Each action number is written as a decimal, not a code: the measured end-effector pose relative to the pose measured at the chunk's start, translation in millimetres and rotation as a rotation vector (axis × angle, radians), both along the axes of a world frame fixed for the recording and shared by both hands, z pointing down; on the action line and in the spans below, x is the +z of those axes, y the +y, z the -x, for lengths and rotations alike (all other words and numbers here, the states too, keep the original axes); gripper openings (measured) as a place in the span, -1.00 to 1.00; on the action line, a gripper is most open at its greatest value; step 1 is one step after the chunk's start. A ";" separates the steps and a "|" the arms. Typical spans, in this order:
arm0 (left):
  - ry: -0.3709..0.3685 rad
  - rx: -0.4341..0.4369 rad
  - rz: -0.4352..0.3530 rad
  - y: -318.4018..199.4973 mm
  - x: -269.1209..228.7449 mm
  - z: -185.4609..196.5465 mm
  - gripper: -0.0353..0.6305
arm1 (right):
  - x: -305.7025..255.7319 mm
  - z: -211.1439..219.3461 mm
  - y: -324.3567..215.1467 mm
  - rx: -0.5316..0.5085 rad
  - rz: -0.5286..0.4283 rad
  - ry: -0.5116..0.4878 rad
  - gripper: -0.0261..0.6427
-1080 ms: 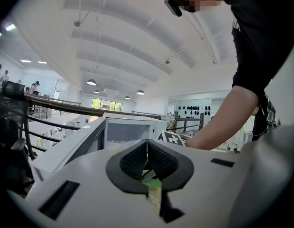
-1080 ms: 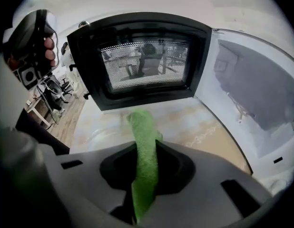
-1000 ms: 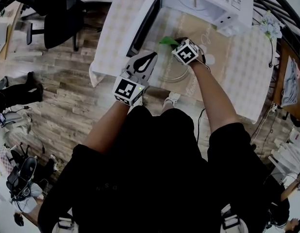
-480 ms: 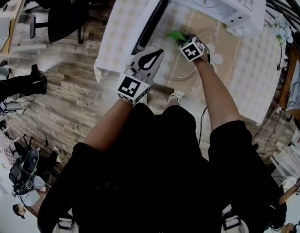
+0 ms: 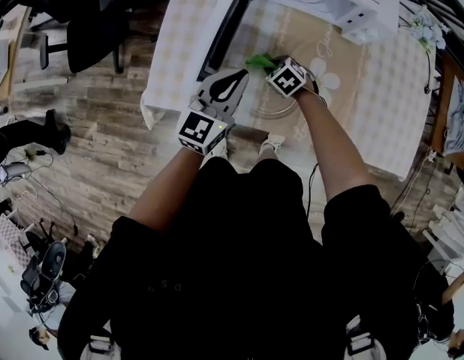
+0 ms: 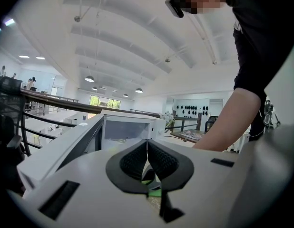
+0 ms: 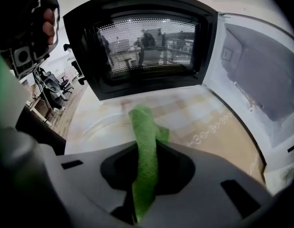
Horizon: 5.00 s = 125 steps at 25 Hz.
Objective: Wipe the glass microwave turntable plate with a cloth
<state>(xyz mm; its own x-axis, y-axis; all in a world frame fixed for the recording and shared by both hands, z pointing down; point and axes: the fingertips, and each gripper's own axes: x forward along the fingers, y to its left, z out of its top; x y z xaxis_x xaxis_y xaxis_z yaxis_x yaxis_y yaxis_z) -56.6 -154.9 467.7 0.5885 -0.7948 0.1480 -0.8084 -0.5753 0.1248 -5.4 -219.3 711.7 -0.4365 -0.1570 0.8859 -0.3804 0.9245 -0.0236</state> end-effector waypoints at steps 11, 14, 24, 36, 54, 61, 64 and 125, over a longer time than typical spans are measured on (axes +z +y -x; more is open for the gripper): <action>0.006 0.023 -0.009 15.6 -2.4 -7.6 -0.83 | 0.0 5.7 49.3 -0.037 0.043 -0.013 -0.75; 0.010 0.022 -0.008 19.6 -0.5 -8.8 -0.83 | 0.4 8.2 63.1 -0.048 0.060 -0.015 -0.75; 0.015 0.027 -0.024 35.5 -7.0 -9.5 -0.83 | -0.3 14.4 114.3 -0.073 0.102 -0.021 -0.75; 0.026 0.033 -0.032 46.7 -9.5 -9.8 -0.83 | -2.6 25.3 180.2 -0.149 0.216 -0.050 -0.75; 0.010 0.058 -0.035 31.4 -10.9 -28.1 -0.83 | -25.0 -18.4 177.4 -0.265 0.309 0.011 -0.74; -0.005 0.055 -0.041 10.6 -14.1 -34.6 -0.83 | -52.2 -36.8 86.7 -0.198 0.143 0.013 -0.74; -0.002 0.052 -0.037 2.4 -13.1 -36.5 -0.83 | -57.3 -45.6 45.0 -0.156 0.047 0.029 -0.74; -0.008 0.123 0.009 28.9 1.3 -48.1 -0.83 | 1.0 -35.5 175.4 -0.295 0.094 0.043 -0.76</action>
<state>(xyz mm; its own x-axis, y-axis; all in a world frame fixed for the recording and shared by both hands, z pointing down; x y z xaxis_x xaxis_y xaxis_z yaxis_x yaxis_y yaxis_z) -8.5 -126.0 469.0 0.6802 -0.7154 0.1597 -0.7328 -0.6690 0.1243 30.0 -43.9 712.7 -0.4124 0.0549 0.9093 -0.0982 0.9897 -0.1043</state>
